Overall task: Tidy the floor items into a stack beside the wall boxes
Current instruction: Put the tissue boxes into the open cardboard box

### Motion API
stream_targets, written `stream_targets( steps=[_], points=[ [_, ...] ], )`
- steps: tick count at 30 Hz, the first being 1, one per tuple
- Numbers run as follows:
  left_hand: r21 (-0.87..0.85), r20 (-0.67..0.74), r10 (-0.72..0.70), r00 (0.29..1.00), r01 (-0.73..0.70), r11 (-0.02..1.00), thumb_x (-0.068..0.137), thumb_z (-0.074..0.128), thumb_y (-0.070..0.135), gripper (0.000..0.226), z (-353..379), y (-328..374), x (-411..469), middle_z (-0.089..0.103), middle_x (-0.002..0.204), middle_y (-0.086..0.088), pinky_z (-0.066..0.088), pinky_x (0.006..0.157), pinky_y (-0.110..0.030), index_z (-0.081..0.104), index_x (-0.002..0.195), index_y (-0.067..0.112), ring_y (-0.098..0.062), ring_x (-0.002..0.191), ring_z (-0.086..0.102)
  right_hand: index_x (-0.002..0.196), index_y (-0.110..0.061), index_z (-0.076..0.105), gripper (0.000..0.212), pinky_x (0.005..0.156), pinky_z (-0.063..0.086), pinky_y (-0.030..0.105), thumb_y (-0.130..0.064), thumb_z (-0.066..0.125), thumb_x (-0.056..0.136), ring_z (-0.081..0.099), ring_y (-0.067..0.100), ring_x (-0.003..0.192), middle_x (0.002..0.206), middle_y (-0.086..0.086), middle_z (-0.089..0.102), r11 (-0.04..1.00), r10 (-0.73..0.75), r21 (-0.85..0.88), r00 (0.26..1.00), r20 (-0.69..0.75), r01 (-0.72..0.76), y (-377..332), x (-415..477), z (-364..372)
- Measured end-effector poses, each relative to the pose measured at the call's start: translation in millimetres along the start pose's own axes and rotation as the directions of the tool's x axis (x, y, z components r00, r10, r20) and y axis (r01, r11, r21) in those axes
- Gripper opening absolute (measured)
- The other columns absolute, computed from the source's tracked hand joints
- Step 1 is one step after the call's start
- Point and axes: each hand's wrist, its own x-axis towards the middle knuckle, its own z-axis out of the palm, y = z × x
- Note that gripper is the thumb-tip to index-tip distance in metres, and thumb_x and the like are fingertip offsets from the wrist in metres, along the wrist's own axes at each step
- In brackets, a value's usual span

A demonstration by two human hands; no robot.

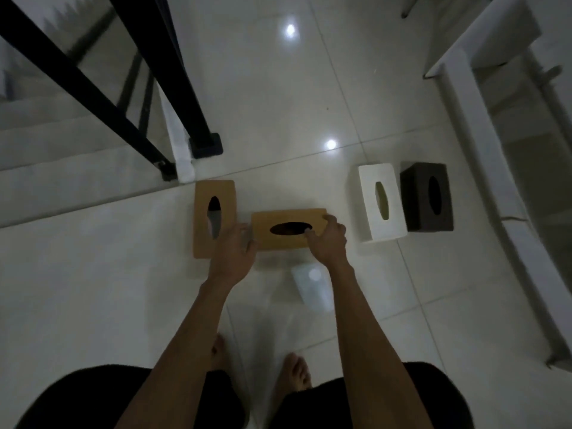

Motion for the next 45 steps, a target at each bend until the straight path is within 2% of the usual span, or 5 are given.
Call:
stream_targets(
  steps=[12,18,22,33,45],
  points=[
    [-0.160,-0.159,-0.184,0.970,0.159,0.974,0.094,0.065,0.036,0.087,108,-34,73,0.038,0.151,-0.020,0.047,0.096,-0.037,0.013,0.159,0.010,-0.036,0.130,0.048,0.146,-0.002,0.031,0.071,0.102,0.048,0.045,-0.038,0.063,0.094,0.052,0.038,0.126,0.140,0.022,0.050,0.981,0.134,0.157,0.983,-0.125,-0.114,47,115,60],
    [-0.287,-0.271,-0.179,0.946,0.098,0.953,0.093,0.067,0.033,0.084,38,41,-28,0.037,0.155,-0.011,0.041,0.096,-0.022,0.018,0.158,0.014,-0.025,0.134,0.047,0.140,-0.014,0.040,0.059,0.085,0.049,0.034,-0.031,0.066,0.090,0.059,0.027,0.109,0.118,0.005,0.059,0.976,-0.009,0.211,0.971,-0.238,0.061,0,-2,-10],
    [-0.354,-0.340,-0.291,0.894,0.165,0.921,0.092,0.065,0.036,0.082,-56,116,-153,0.043,0.147,-0.011,0.050,0.101,-0.046,0.019,0.158,0.022,-0.031,0.128,0.050,0.125,-0.036,0.047,0.046,0.069,0.047,0.018,-0.041,0.071,0.086,0.058,0.003,0.092,0.098,-0.020,0.056,0.948,-0.201,0.213,0.964,-0.173,0.236,-57,-157,-86],
    [-0.578,-0.512,-0.636,0.577,0.317,0.752,0.084,0.069,0.040,0.076,-258,245,-521,0.041,0.138,-0.013,0.045,0.094,-0.056,0.025,0.146,0.036,-0.040,0.124,0.042,0.131,-0.041,0.045,0.045,0.079,0.055,0.021,-0.025,0.065,0.094,0.056,0.008,0.118,0.130,-0.016,0.055,0.854,-0.520,0.237,0.741,0.426,0.463,-171,-538,-212],
    [-0.772,-0.564,-0.801,0.198,0.216,0.597,0.084,0.066,0.039,0.075,-251,148,-841,0.040,0.136,-0.016,0.041,0.094,-0.051,0.025,0.146,0.030,-0.040,0.124,0.042,0.141,-0.037,0.043,0.063,0.077,0.049,0.018,-0.056,0.068,0.087,0.056,-0.002,0.106,0.121,-0.013,0.055,0.795,-0.501,0.132,0.518,0.694,0.592,-88,-796,-104]
  ],
)
